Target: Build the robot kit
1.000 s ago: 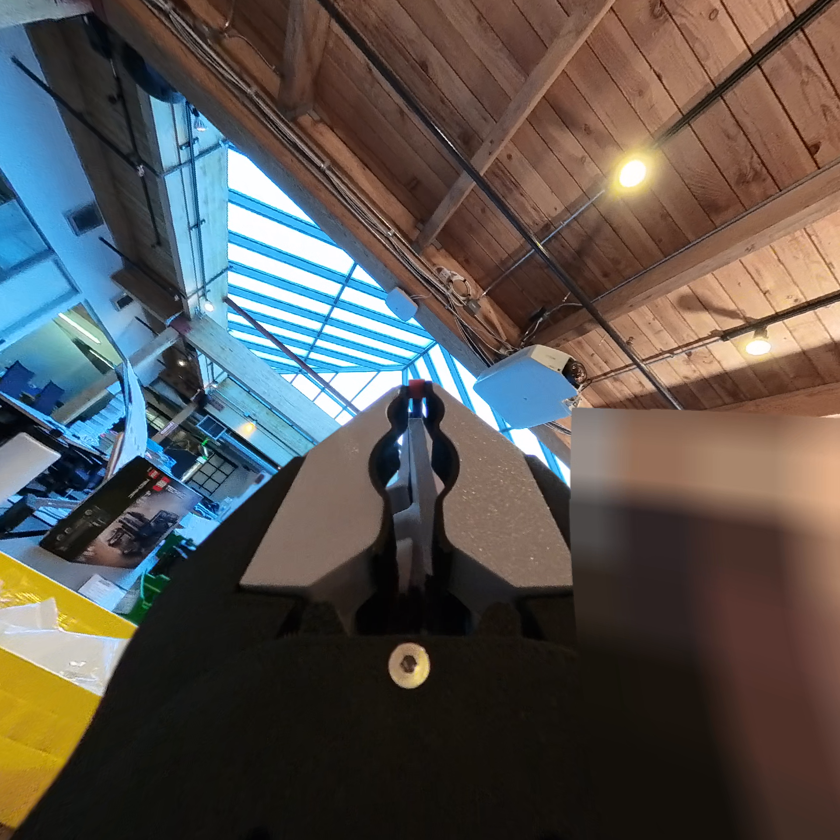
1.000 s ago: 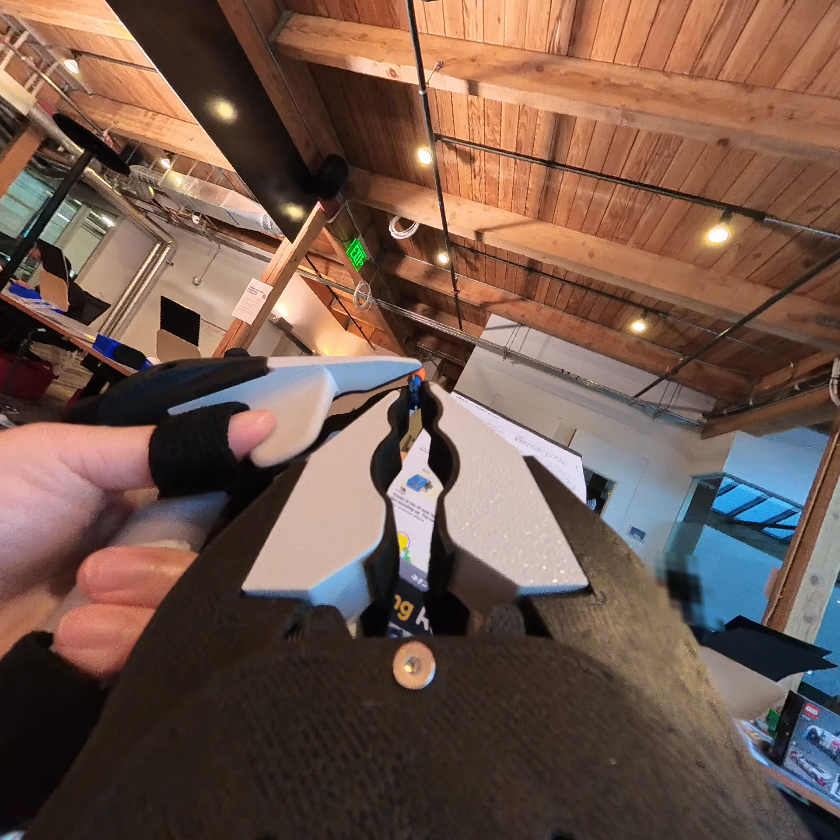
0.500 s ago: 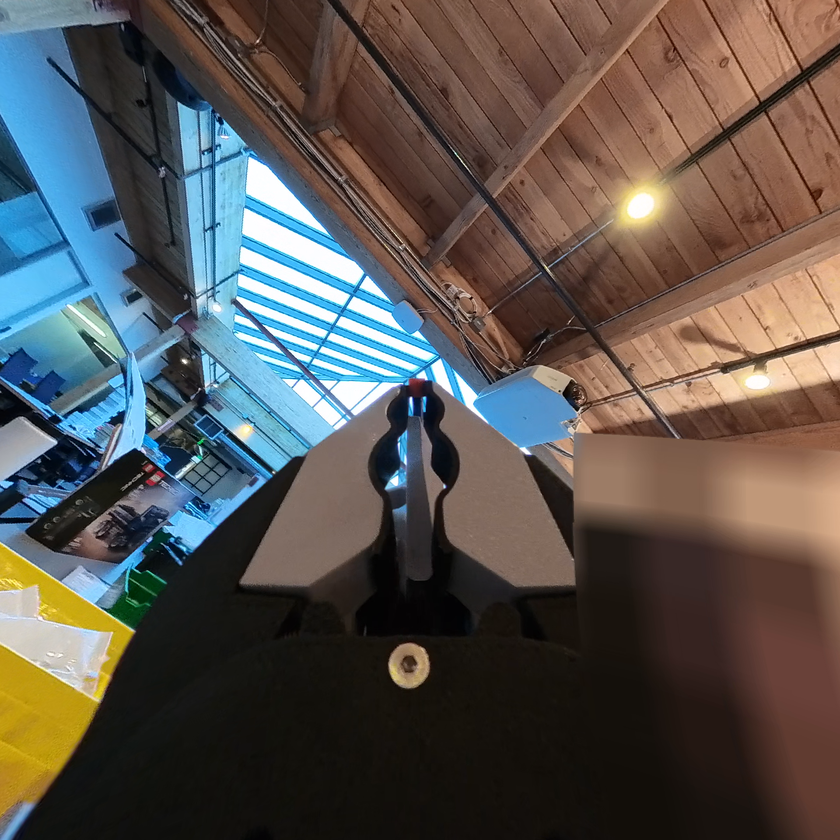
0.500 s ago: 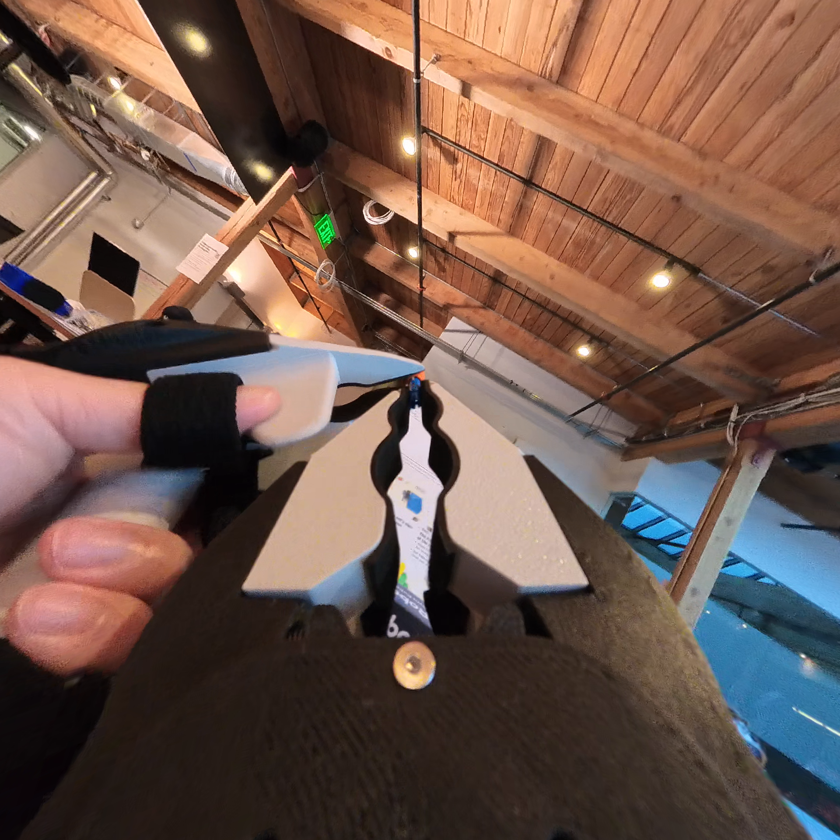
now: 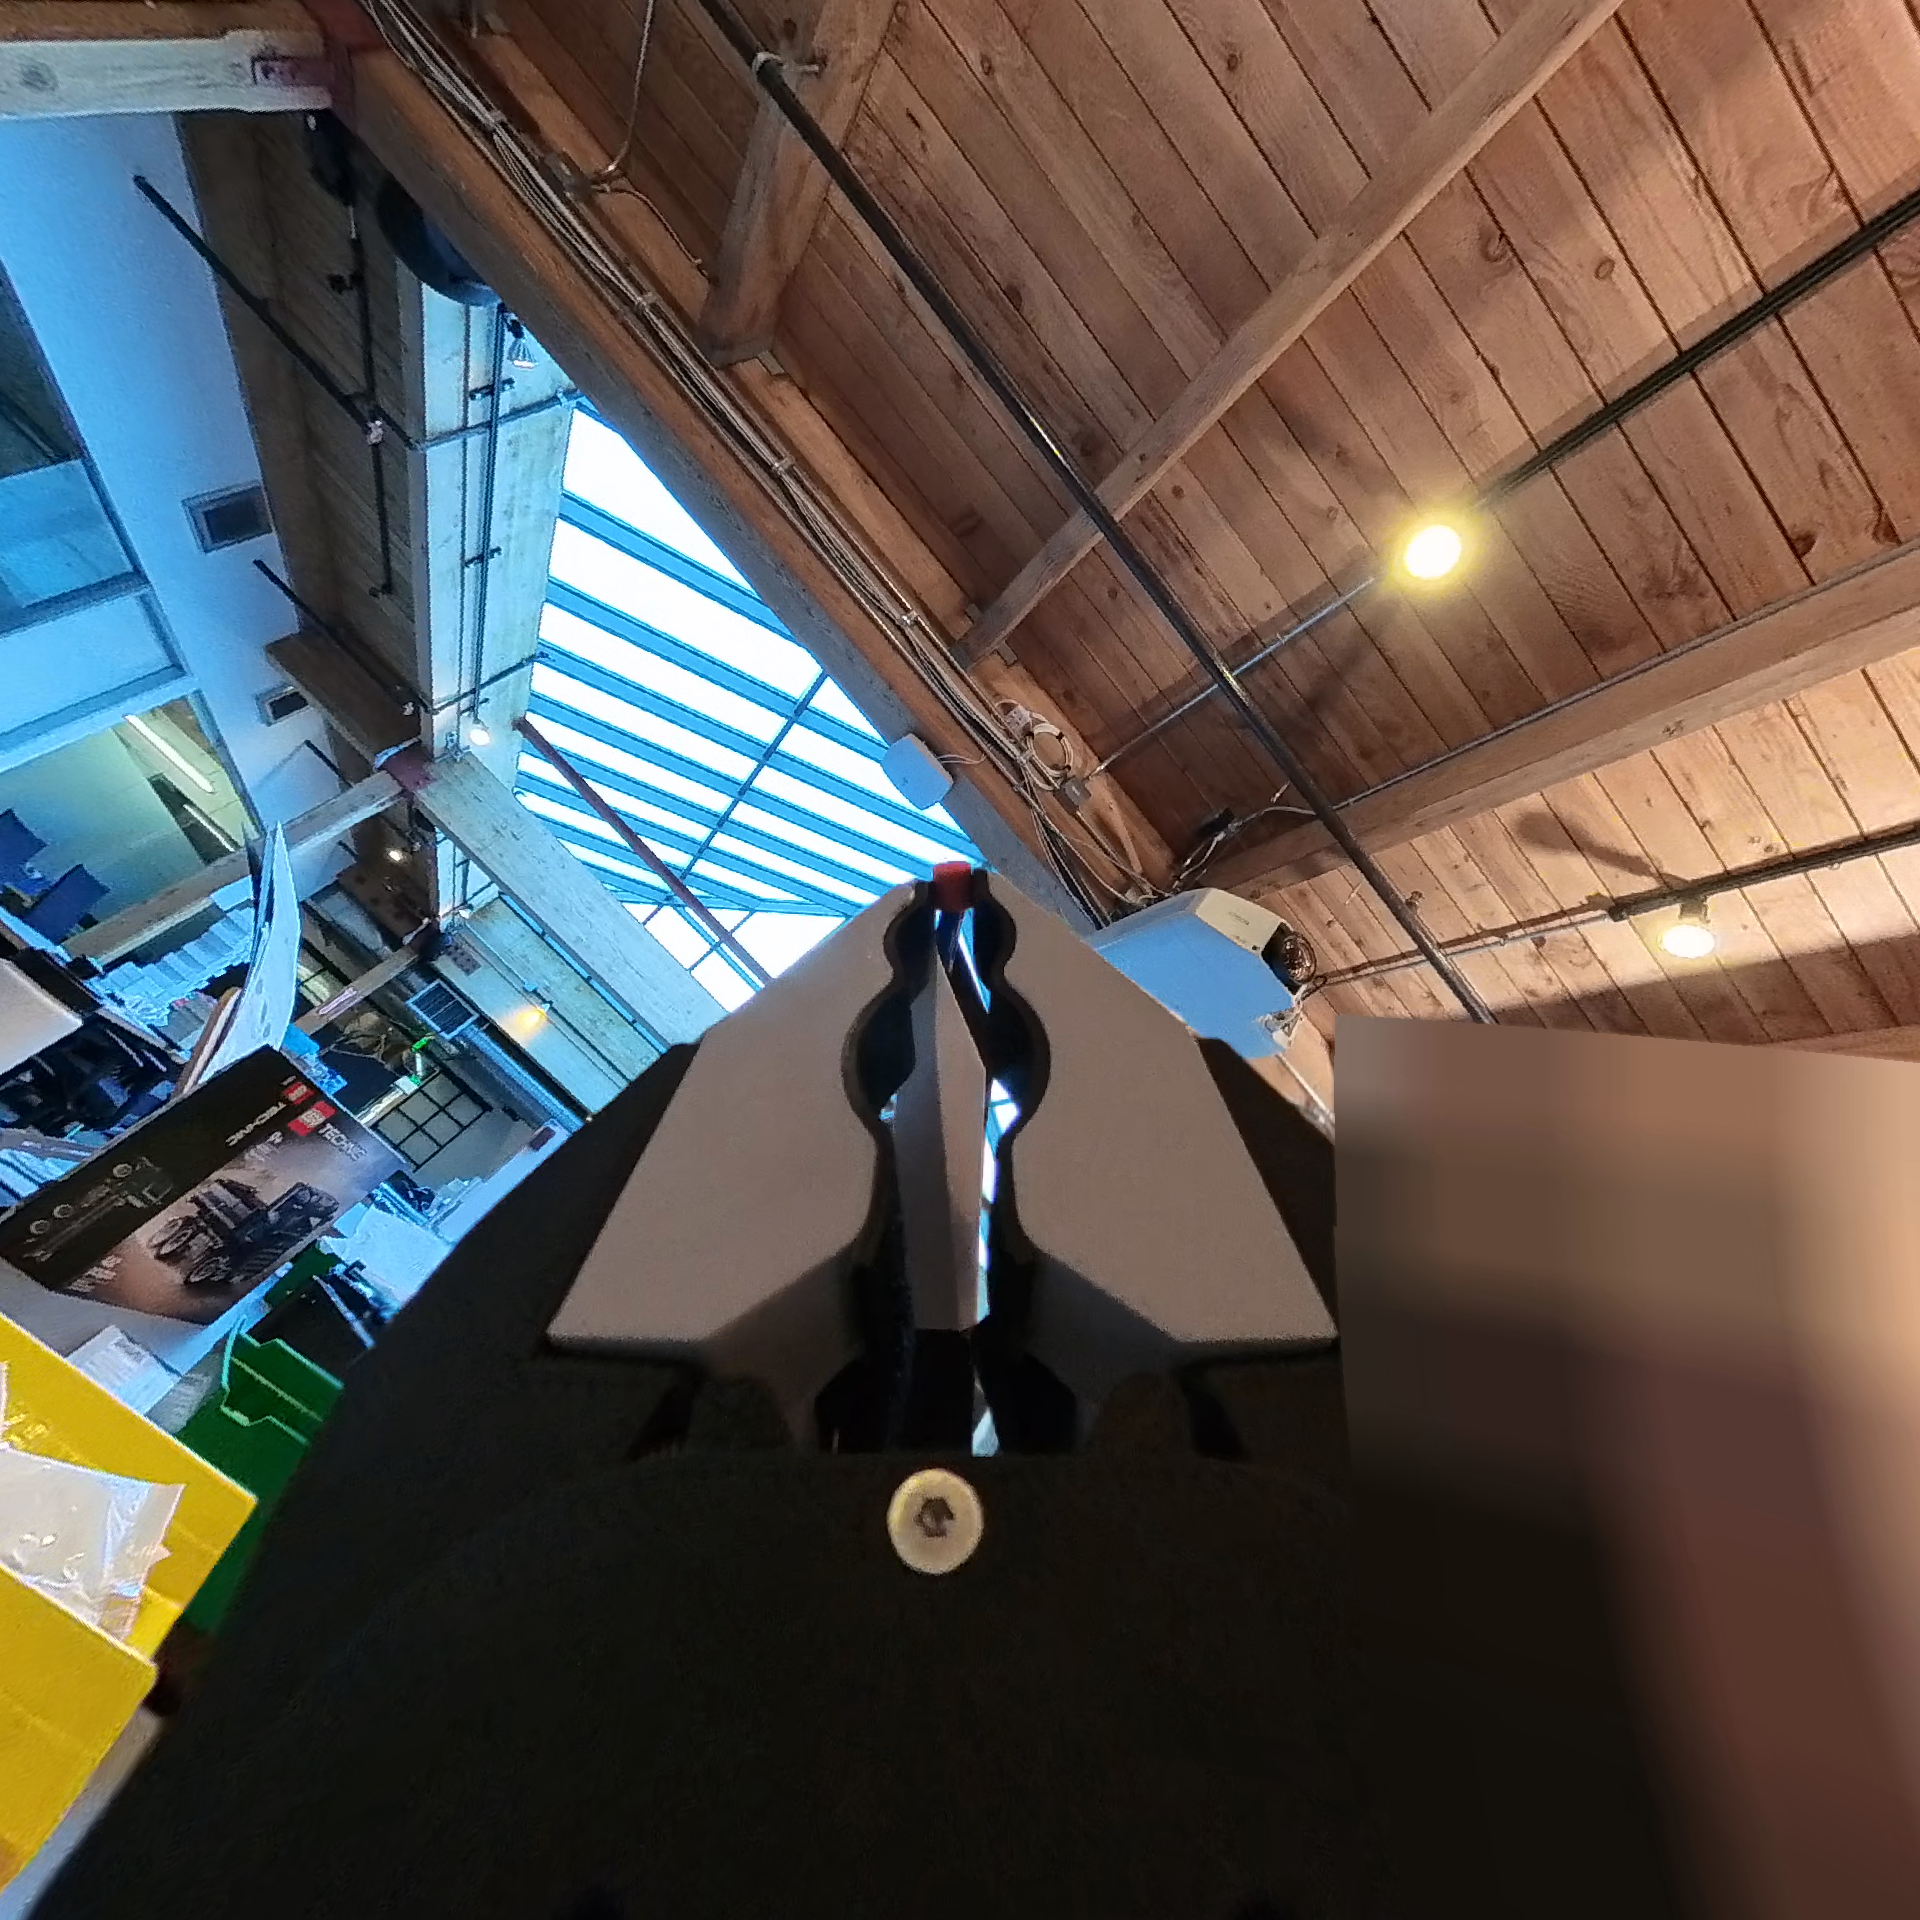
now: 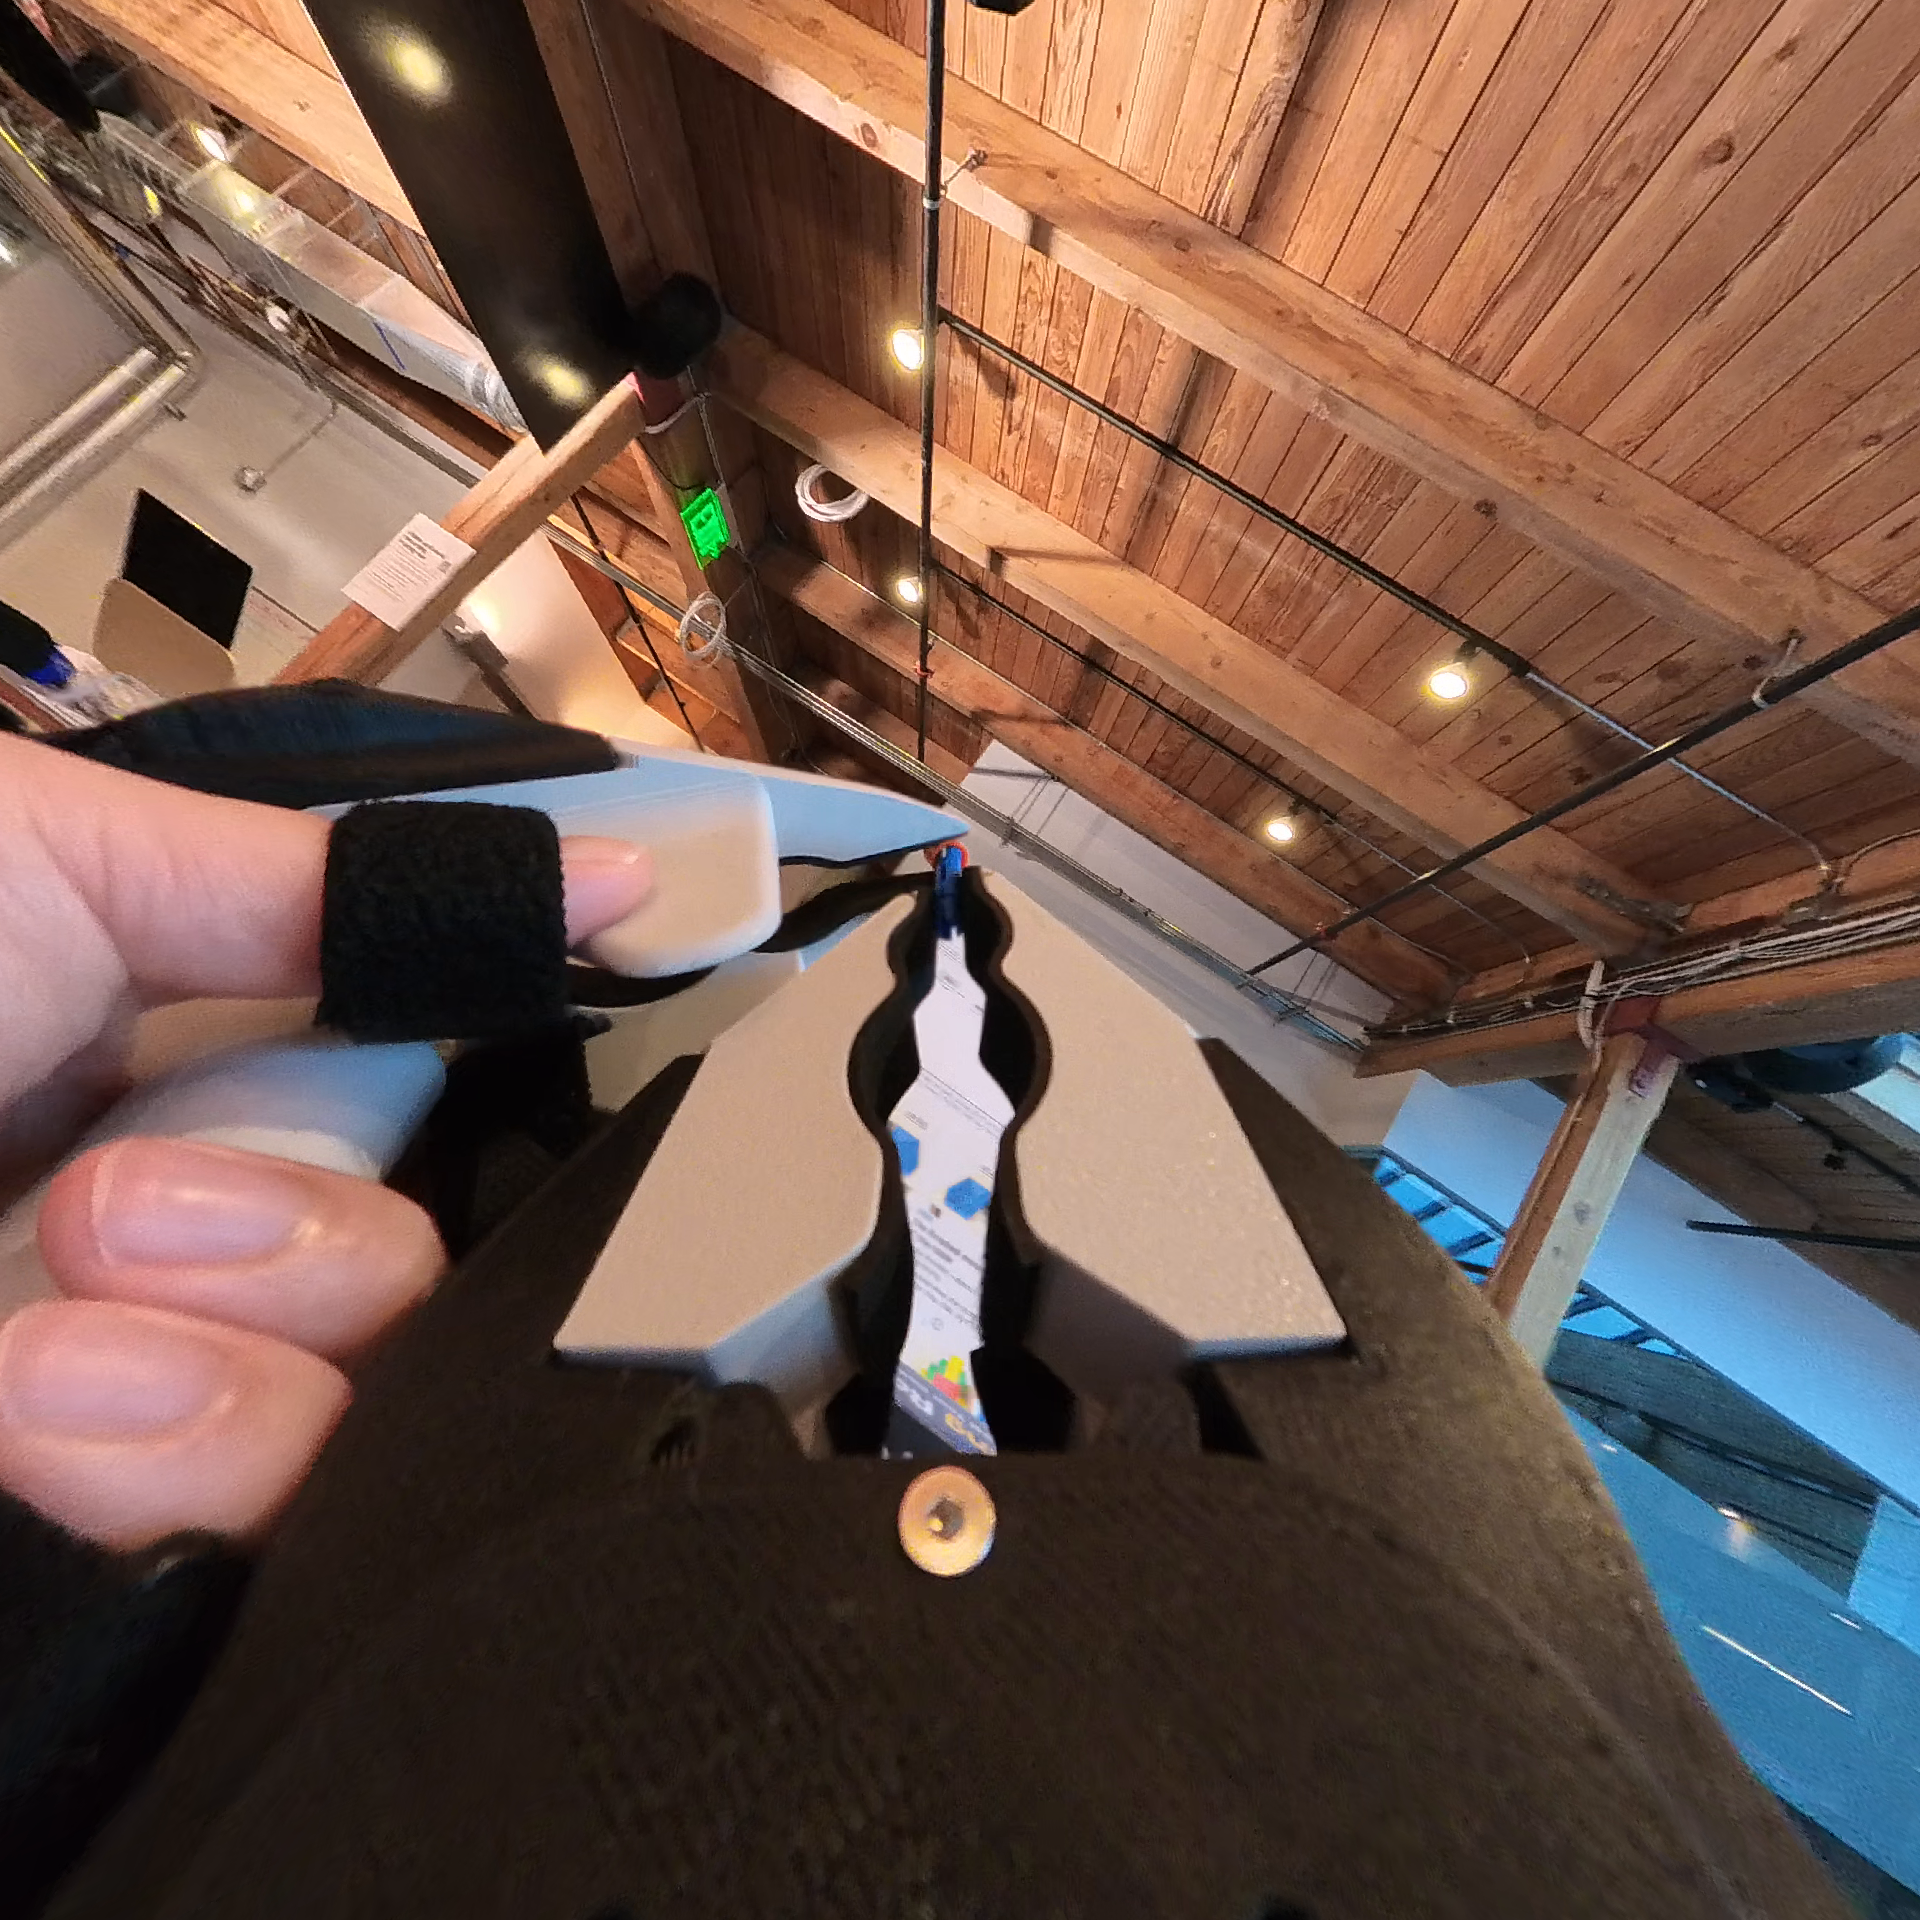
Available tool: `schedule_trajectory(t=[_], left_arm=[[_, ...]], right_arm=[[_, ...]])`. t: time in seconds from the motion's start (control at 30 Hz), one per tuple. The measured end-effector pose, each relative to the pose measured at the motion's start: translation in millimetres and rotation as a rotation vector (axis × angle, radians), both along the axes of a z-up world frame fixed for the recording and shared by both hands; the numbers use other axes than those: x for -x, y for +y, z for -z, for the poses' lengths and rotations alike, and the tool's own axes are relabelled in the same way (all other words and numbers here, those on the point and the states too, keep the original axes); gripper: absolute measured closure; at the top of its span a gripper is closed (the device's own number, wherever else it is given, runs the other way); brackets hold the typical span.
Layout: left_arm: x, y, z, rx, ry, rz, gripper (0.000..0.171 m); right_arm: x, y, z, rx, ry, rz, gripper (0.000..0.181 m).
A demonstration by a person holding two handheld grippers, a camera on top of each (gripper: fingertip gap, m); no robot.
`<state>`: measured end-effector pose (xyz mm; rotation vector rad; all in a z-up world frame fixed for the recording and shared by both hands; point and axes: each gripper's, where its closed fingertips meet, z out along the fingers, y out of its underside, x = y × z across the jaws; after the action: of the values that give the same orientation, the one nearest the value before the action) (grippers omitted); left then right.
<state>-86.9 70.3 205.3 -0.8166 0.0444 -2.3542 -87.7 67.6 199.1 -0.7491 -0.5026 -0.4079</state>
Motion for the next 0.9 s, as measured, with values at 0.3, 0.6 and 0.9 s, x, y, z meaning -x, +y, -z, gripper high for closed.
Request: schedule_trajectory(t=[0.3,0.6,0.9], left_arm=[[-3.9,-7.2,-3.2,-0.115,0.099,-0.074,0.166],[-6.1,-16.0,-7.8,-0.275,0.238,-0.251,0.166],[3.1,-12.1,-9.3,-0.341,0.322,-0.376,0.167]], right_arm=[[-4.8,-1.9,-1.3,0.068,0.037,-0.177,0.177],[-3.8,-2.4,-3.1,0.205,0.15,-0.397,0.178],[4.5,-3.4,-3.0,0.37,0.108,-0.377,0.178]])
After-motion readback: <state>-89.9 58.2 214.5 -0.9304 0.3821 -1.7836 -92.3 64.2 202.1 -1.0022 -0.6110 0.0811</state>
